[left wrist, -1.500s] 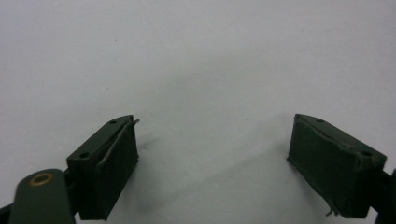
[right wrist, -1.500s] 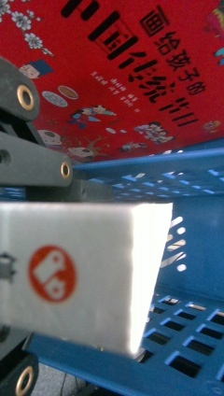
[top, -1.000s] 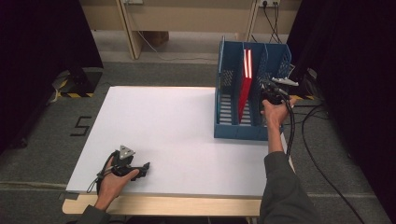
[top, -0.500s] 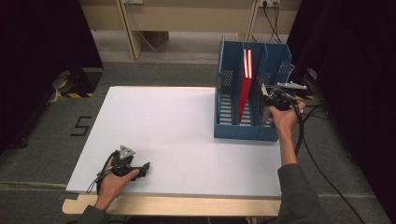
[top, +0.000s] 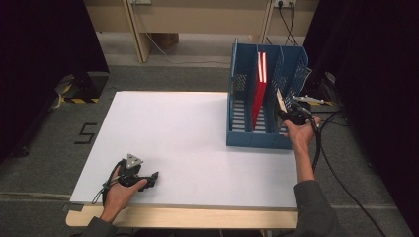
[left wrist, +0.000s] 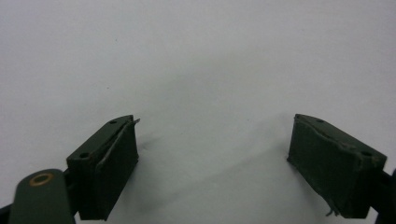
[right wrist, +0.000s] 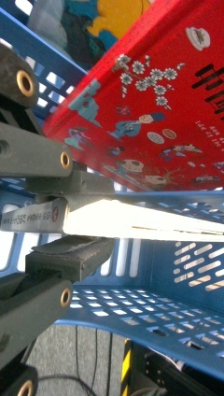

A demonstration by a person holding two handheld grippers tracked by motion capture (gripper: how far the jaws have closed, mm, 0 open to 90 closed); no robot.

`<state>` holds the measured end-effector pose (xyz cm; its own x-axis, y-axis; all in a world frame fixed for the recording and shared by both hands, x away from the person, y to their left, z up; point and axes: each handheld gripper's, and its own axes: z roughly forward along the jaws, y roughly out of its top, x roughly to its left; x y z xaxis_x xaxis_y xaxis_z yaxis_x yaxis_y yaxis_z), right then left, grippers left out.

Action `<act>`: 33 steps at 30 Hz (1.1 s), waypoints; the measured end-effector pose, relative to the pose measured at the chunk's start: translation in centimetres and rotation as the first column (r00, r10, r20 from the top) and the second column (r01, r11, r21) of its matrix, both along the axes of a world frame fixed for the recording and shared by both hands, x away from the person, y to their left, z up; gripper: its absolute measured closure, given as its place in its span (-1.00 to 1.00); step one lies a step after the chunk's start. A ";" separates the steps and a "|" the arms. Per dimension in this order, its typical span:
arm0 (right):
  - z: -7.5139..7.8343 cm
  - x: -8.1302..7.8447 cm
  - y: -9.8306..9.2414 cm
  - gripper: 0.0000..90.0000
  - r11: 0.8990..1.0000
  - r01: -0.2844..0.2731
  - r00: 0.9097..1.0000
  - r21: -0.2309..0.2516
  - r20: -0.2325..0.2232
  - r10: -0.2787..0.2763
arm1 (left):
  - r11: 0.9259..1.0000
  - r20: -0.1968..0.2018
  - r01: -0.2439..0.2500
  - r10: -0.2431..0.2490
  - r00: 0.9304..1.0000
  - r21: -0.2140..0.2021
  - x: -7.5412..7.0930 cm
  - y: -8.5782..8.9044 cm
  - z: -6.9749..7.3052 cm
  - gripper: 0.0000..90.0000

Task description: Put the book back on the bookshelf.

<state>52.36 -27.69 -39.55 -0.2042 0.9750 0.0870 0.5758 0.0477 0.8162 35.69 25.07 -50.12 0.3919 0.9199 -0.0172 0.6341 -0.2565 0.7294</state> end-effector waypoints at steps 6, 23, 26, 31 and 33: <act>0.0 0.9 0.9 0.51 1.000 0.005 1.000 -0.001 -0.007 -0.005 | 1.000 -0.001 0.000 0.000 1.000 0.001 0.0 0.0 0.0 -0.68; 0.7 -0.1 0.2 0.15 0.999 -0.010 1.000 0.035 0.019 0.009 | 1.000 0.002 0.004 -0.004 1.000 -0.003 0.0 0.0 0.0 -0.68; 1.1 -0.7 0.1 0.06 0.999 -0.014 0.999 0.040 0.041 0.012 | 1.000 0.004 0.006 -0.006 1.000 -0.005 0.0 0.1 -0.1 -0.68; 1.9 -2.2 0.2 -0.01 1.000 -0.013 0.997 0.016 0.076 0.012 | 1.000 0.005 0.005 -0.005 1.000 -0.006 0.0 0.1 -0.1 -0.68; 2.2 -2.8 0.3 0.00 0.999 -0.035 0.995 0.015 0.089 0.033 | 1.000 0.005 0.005 -0.005 1.000 -0.006 0.0 0.1 -0.1 -0.68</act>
